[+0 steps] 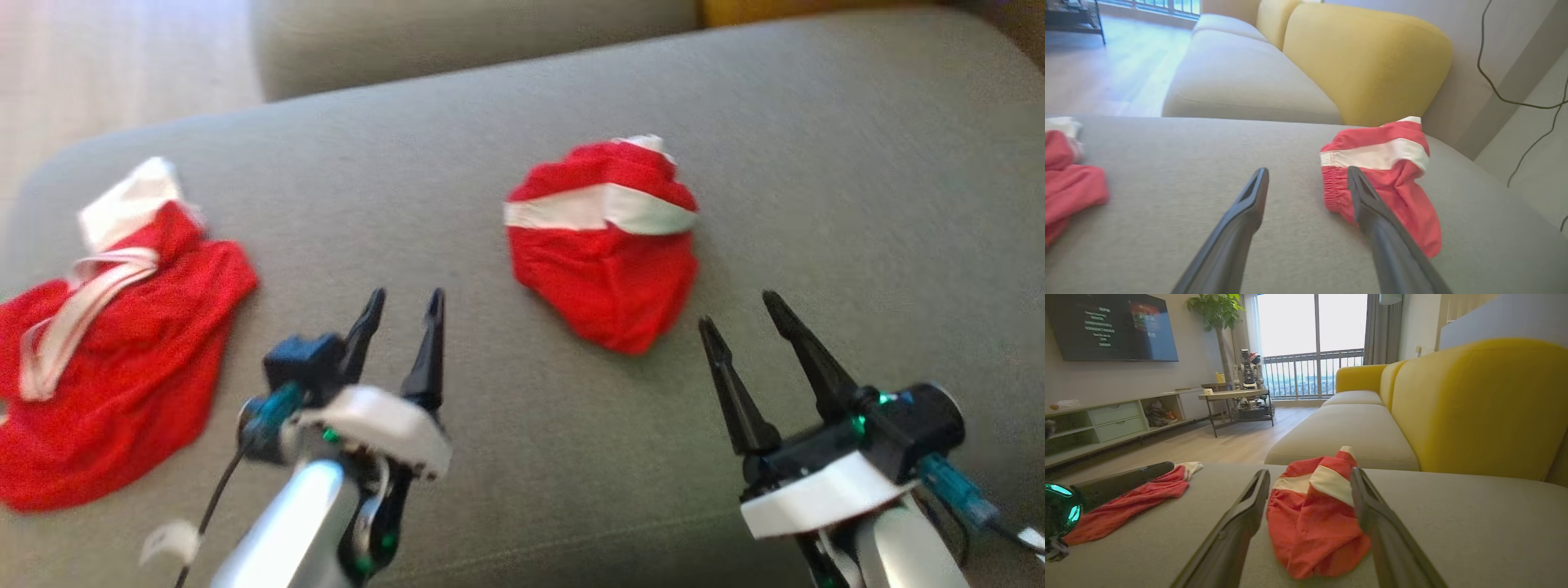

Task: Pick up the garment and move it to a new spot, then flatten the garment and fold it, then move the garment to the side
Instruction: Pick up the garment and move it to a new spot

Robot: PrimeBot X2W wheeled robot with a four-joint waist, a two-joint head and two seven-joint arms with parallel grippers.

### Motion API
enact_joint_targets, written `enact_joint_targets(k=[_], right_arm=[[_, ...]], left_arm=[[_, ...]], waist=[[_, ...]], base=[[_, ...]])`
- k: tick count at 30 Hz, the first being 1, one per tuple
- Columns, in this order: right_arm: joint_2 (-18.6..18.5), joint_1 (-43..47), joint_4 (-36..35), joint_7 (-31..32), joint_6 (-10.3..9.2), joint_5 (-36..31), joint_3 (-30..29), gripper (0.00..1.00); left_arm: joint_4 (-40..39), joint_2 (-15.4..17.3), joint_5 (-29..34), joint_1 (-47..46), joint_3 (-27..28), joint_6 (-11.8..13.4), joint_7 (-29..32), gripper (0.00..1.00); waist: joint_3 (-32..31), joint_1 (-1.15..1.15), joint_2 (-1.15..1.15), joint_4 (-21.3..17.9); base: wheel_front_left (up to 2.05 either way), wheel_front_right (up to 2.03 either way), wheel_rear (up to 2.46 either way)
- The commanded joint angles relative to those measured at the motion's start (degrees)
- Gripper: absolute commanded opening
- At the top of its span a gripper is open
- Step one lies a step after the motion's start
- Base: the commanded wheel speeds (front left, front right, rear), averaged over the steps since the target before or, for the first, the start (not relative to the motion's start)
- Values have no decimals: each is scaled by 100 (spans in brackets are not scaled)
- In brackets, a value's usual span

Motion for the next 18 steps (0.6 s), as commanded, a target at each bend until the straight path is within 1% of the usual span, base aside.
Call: enact_joint_targets(k=[1, 3, 5, 8, 9, 11, 12, 13, 18], right_arm=[[-12, -2, -142, -52, -1, -3, 63, 100], [-12, 118, -106, -52, -1, 9, 11, 100], [-12, 237, -65, -52, -1, 16, -24, 100], [-12, 413, -14, -52, -1, 22, -85, 100], [-12, 468, -2, -52, -1, 30, -113, 100], [-12, 601, 25, -52, -1, 68, -220, 100], [-12, 601, 25, -52, -1, 68, -220, 100], [-12, 665, 34, -52, -1, 81, -265, 100], [-12, 903, -3, -52, -1, 142, -437, 100]], left_arm=[[-501, 202, 200, 116, 310, 70, -66, 100], [-910, 317, 437, 457, 522, 159, -68, 100], [-1274, 353, 622, 837, 798, 272, -69, 100], [-1739, 404, 987, 1358, 1134, 347, -70, 100], [-1870, 430, 1138, 1509, 1210, 340, -70, 100], [-2166, 424, 1414, 1769, 1355, 243, -70, 100], [-2166, 424, 1414, 1769, 1355, 243, -70, 100], [-2306, 435, 1596, 1881, 1412, 192, -70, 100], [-2776, 229, 1991, 2476, 1826, -51, -70, 100]], waist=[[-464, 1, 0, 540], [-560, 1, 0, 668], [-646, 1, 0, 764], [-762, 1, 0, 855], [-794, 1, 0, 875], [-864, 1, 0, 933], [-864, 1, 0, 933], [-892, 1, 0, 957], [-971, 1, 0, 1016]], base=[[0, 0, 0], [0, 0, 0], [0, 0, 0], [0, 0, 0], [0, 0, 0], [0, 0, 0], [0, 0, 0], [0, 0, 0], [0, 0, 0]])
